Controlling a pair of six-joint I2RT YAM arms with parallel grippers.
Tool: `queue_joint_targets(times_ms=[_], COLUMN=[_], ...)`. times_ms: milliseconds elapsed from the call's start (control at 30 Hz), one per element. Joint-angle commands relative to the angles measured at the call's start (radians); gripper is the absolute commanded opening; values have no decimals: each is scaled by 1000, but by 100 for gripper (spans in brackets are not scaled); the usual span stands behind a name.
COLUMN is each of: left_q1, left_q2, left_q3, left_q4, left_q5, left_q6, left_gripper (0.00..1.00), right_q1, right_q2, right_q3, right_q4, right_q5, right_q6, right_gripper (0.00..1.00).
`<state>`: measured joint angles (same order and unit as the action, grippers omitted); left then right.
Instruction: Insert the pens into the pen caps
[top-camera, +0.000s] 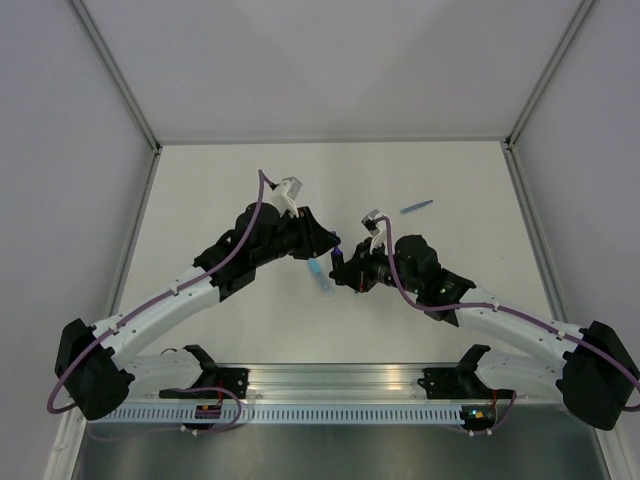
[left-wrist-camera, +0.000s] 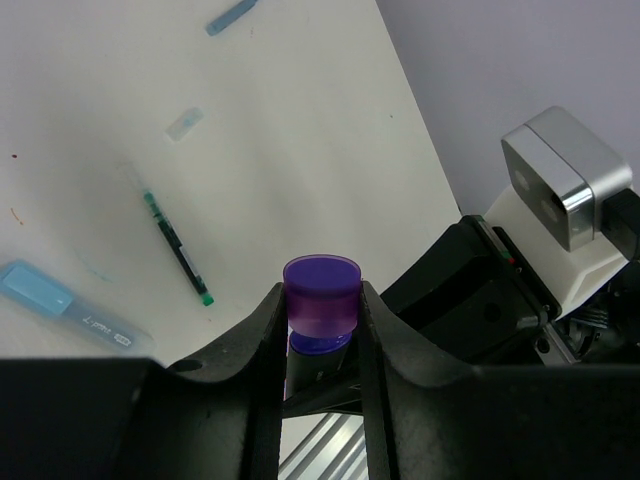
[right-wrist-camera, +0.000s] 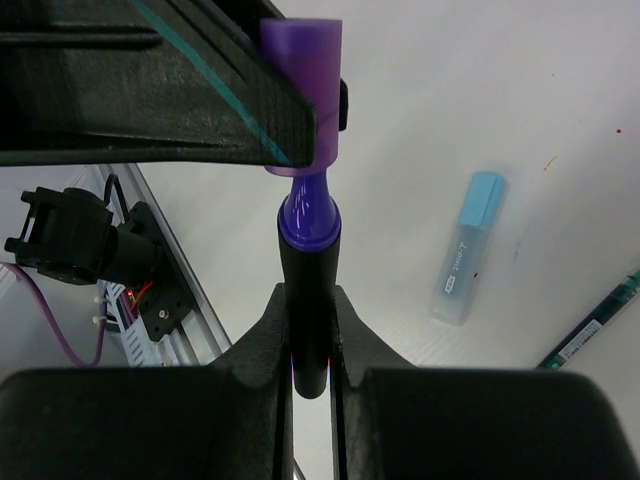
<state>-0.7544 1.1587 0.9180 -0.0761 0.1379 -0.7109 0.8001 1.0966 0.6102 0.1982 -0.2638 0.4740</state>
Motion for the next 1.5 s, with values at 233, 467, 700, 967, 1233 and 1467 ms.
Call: queue_joint_targets(times_ms=[233,467,700,967,1233,1467], left_q1=[-20,-23,-25,-25,-25,-23], left_q2=[-4,9,30,13,-42,-166], left_q3=[-25,-36,-31,-59,-62,-45], left_q4=[-5,-19,-80,-16,-2,-14], left_q5=[42,86,78,203,226,186], left_q6=[111,136,116,82,91,249], left_gripper=[2,10,20,60,77,82], right_q1=[-4,-2,-2,-2,-1,-1], right_q2=[-24,-23,-30,-20,-53,-84], right_q3=[26,30,33,36,17,3], right_q4=[-2,-17,-29,-20,12,61], right_q5=[49,69,106,92,25,-84], right_q6=[-11,-21,-31,-48,-61,-48], right_gripper=[0,0,0,0,0,0])
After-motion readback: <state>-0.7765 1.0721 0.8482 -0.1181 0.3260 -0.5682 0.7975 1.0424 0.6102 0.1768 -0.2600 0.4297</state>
